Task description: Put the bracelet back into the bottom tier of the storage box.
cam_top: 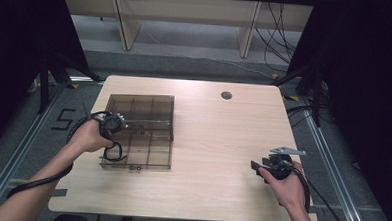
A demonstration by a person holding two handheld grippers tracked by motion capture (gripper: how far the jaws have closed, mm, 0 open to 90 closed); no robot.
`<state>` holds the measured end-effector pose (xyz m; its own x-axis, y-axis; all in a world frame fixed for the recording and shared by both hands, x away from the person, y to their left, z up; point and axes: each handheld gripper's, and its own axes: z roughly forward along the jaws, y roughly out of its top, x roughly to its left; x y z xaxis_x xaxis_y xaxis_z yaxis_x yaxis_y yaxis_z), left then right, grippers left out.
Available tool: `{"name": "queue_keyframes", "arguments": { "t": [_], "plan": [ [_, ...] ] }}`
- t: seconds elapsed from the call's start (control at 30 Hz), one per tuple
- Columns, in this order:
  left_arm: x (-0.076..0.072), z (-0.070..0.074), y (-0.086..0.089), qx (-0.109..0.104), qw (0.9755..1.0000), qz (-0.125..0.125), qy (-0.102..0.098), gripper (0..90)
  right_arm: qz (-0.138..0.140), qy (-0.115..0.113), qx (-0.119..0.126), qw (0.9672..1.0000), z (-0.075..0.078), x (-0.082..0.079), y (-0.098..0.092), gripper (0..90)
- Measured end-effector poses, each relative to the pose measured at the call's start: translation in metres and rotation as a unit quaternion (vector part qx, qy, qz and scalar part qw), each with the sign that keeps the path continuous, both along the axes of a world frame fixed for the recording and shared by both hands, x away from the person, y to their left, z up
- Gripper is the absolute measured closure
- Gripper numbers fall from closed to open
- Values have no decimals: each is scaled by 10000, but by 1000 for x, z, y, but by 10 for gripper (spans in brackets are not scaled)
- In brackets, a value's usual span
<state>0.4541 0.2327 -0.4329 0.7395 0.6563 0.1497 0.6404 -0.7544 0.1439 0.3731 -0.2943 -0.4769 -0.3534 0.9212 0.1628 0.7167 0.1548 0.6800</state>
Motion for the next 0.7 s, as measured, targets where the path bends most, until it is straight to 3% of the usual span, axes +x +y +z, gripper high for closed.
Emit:
{"name": "queue_keyframes", "arguments": {
  "t": [0.1,0.7],
  "plan": [
    [0,-1,0,28,10000,-80,-18,841,-28,29,11,10000,0,0,1,476],
    [-2,-10,-1,22,10000,-26,53,841,108,-90,-96,9999,-1,2,-2,476]
  ]
}}
